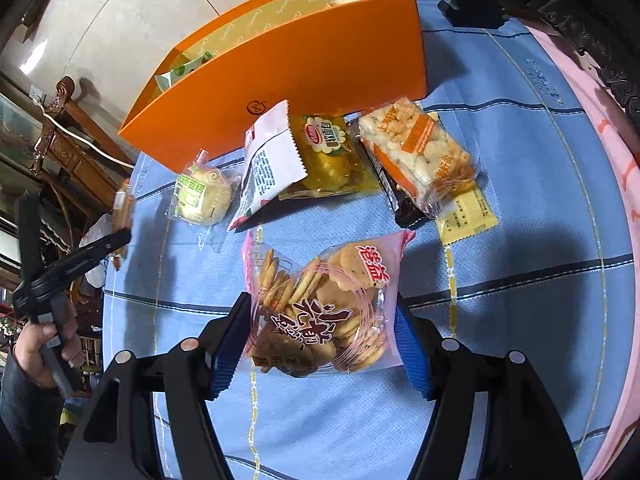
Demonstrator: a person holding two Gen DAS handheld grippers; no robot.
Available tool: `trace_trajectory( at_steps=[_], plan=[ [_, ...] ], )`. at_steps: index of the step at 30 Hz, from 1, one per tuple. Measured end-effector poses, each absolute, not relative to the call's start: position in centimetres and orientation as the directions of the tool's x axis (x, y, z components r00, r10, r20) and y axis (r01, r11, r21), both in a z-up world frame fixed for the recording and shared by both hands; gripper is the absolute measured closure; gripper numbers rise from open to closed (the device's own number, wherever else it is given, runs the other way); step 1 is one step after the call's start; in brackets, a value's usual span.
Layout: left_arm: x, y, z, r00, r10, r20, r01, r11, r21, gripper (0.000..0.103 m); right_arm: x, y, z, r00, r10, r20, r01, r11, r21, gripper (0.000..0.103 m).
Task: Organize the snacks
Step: 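Carry both packs over the orange box and open both tools, then withdraw both open tools back above the remaining snacks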
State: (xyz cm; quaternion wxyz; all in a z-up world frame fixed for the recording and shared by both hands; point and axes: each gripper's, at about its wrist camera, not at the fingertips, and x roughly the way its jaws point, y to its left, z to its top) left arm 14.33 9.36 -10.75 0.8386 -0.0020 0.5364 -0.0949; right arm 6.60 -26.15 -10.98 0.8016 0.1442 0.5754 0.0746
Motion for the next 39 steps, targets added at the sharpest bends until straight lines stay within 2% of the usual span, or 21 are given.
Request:
trace_trajectory(
  at_steps=[14,21,24,29,30,31,32,33,37,39],
  plan=[
    [14.5,4.1,-3.1,0.499,-0.253,-0.829,0.228,0.961,-0.156,0.067,10.5,-27.3,-3.5,0.48,0.28,-0.831,0.0,0.948,0.319,0.035],
    [21.0,1.2,-1.1,0.497,-0.293,-0.817,0.218,0.953,-0.209,0.067,17.4,-26.7,0.5,0.566,0.265,-0.78,-0.034,0.954,0.299,0.034],
    [23.9,-0.1,-0.8,0.494,-0.281,-0.823,0.212,0.957,-0.2,0.067,20.5,-26.1,1.2,0.558,0.302,-0.773,-0.047,0.942,0.334,0.034],
    [26.9,-1.6,-1.6,0.468,-0.248,-0.848,0.198,0.965,-0.173,0.066,24.0,-24.5,0.3,0.561,0.271,-0.783,-0.031,0.951,0.307,0.033],
    [27.0,-1.7,-1.8,0.471,-0.238,-0.85,0.194,0.967,-0.163,0.06,24.7,-24.2,-0.1,0.56,0.259,-0.787,-0.023,0.954,0.297,0.032],
    [27.2,-1.9,-1.9,0.471,-0.215,-0.855,0.184,0.972,-0.144,0.031,25.2,-23.9,-0.4,0.559,0.249,-0.791,-0.015,0.957,0.29,0.031],
    [27.4,-2.0,-2.0,0.475,-0.18,-0.861,0.163,0.98,-0.115,0.015,25.7,-23.7,-0.8,0.557,0.235,-0.797,-0.004,0.96,0.28,0.03],
    [27.4,-2.0,-2.0,0.505,-0.112,-0.856,0.121,0.991,-0.059,0.004,26.1,-23.6,-1.1,0.555,0.224,-0.801,0.01,0.961,0.276,0.029],
    [27.4,-1.8,-2.2,0.495,-0.098,-0.863,0.122,0.992,-0.043,0.004,25.8,-24.1,-1.3,0.569,0.22,-0.792,0.082,0.944,0.321,0.015],
    [27.0,-1.3,-2.3,0.499,-0.082,-0.863,0.118,0.993,-0.027,0.004,25.4,-24.1,-1.1,0.571,0.219,-0.791,0.075,0.946,0.315,0.015]
  ],
)
